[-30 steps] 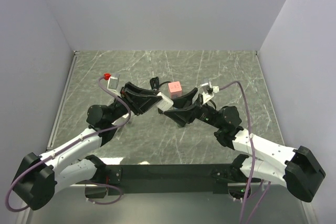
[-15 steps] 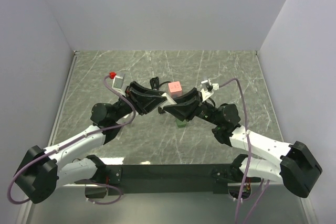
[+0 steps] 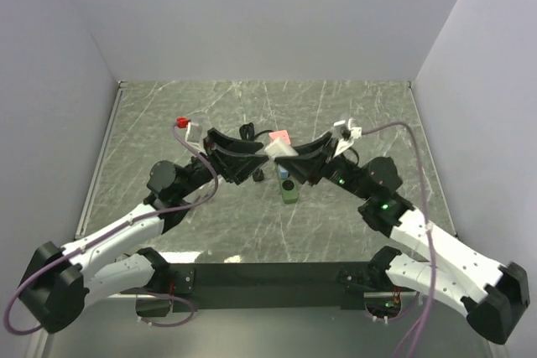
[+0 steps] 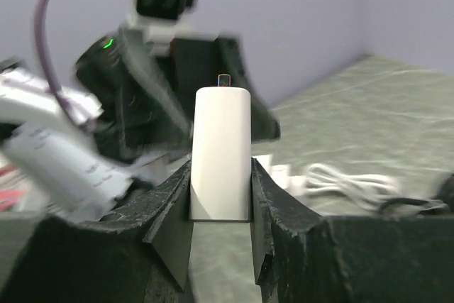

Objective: Insert the plug

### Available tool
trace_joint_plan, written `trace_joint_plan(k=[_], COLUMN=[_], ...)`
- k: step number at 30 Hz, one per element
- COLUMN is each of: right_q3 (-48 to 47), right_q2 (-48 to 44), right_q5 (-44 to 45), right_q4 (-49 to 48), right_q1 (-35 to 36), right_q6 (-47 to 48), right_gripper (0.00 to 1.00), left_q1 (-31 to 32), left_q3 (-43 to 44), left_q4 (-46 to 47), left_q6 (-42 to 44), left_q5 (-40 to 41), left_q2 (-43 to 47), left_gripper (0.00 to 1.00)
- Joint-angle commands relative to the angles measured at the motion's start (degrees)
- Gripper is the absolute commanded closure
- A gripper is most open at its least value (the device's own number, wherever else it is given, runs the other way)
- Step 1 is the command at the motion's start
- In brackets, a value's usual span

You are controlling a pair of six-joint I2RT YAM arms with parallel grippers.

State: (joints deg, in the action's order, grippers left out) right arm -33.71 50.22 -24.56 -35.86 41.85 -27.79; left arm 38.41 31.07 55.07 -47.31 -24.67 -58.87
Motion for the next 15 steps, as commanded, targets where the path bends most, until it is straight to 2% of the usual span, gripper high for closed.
trace_joint_plan(k=[1, 3, 7, 15], right_q3=[-11.0, -16.7, -27.3, -39.0], right_q2=[-5.1, -4.6, 1.0, 18.3], right_q5=[7.8, 10.0, 11.8, 8.6], right_q4=[26.4, 38.6, 56.0, 74.6], right_q1=[-2.0, -2.7, -2.8, -2.8], right_q6=[10.5, 12.6, 15.0, 14.0], right_gripper=[0.97, 0.97, 0.98, 1.00], left_q1=[-0.6, -1.6, -4.3, -8.5], left_q3=[-1.7, -3.1, -5.7, -7.9], left_q4=[-11.0, -13.4, -13.9, -15.5], left_q6=[9.6, 12.2, 13.8, 19.4], left_q5=[8.7, 10.9, 10.0, 1.2], left_q2=[5.2, 8.1, 11.2, 12.8], left_gripper=[0.30, 0.23, 0.16, 0.16])
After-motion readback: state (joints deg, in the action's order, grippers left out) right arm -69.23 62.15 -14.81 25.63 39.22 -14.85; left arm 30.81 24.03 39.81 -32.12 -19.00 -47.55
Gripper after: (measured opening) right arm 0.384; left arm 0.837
